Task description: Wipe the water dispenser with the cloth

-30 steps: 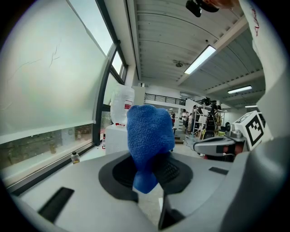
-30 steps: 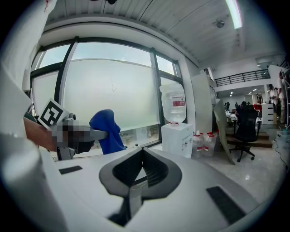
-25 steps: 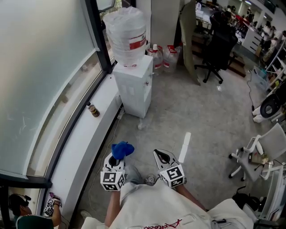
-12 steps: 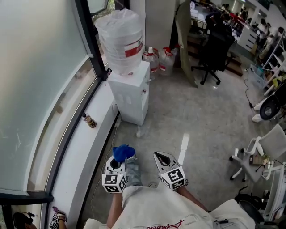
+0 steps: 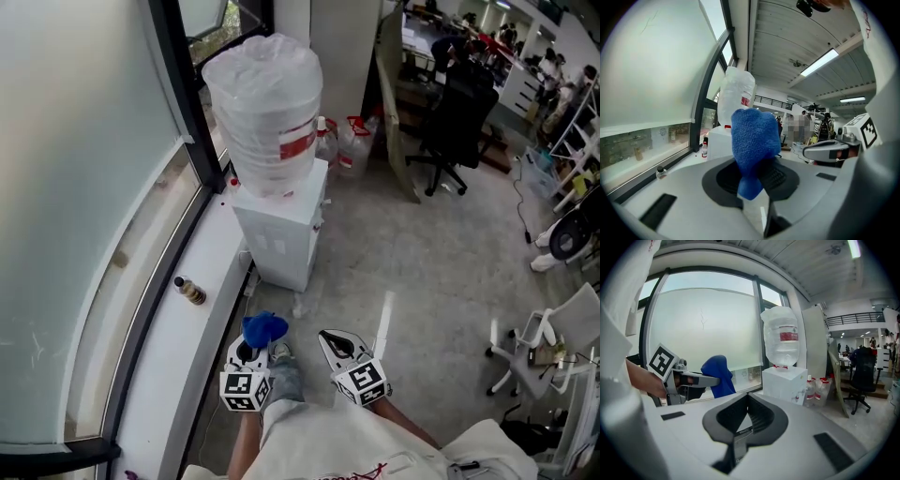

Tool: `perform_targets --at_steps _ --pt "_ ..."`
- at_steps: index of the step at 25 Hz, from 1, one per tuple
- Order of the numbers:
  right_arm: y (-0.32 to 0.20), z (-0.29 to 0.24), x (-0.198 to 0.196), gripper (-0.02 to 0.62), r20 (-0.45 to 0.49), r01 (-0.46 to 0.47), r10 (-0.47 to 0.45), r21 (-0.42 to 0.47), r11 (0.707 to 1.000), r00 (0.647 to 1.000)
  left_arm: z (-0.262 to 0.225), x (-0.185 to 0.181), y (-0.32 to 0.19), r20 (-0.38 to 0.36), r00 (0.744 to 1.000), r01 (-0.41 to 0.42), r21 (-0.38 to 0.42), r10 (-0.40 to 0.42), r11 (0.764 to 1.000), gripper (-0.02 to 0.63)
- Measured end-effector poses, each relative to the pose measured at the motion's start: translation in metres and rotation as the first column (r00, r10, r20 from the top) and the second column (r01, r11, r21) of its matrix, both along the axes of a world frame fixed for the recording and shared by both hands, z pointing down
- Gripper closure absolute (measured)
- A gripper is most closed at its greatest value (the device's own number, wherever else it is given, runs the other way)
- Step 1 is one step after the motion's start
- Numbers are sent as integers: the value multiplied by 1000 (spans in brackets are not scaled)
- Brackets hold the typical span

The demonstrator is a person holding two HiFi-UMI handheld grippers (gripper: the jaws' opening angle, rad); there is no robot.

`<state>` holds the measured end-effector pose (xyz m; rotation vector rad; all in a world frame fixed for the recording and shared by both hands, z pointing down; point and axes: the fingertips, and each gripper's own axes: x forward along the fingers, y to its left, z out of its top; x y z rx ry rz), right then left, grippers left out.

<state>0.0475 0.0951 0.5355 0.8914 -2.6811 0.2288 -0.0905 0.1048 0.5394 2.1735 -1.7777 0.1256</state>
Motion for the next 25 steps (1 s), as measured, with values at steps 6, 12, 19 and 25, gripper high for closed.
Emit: perform_targets --at_steps 6,12,19,25 --pt "-63 -11 -45 580 -9 -15 15 1 1000 1000 -9 -46 -65 -10 1000 -14 2 15 1000 514" --pt "-125 -26 -85 580 0 -49 49 11 999 999 -26 -92 -131 4 999 -36 16 36 999 514" --pt "-159 -26 -104 580 5 -106 106 2 994 994 -25 -124 -180 29 997 -77 8 77 997 514" --pt "-177 -20 -104 580 16 -134 135 -25 991 991 -20 -130 -201 38 995 -87 -13 87 996 514"
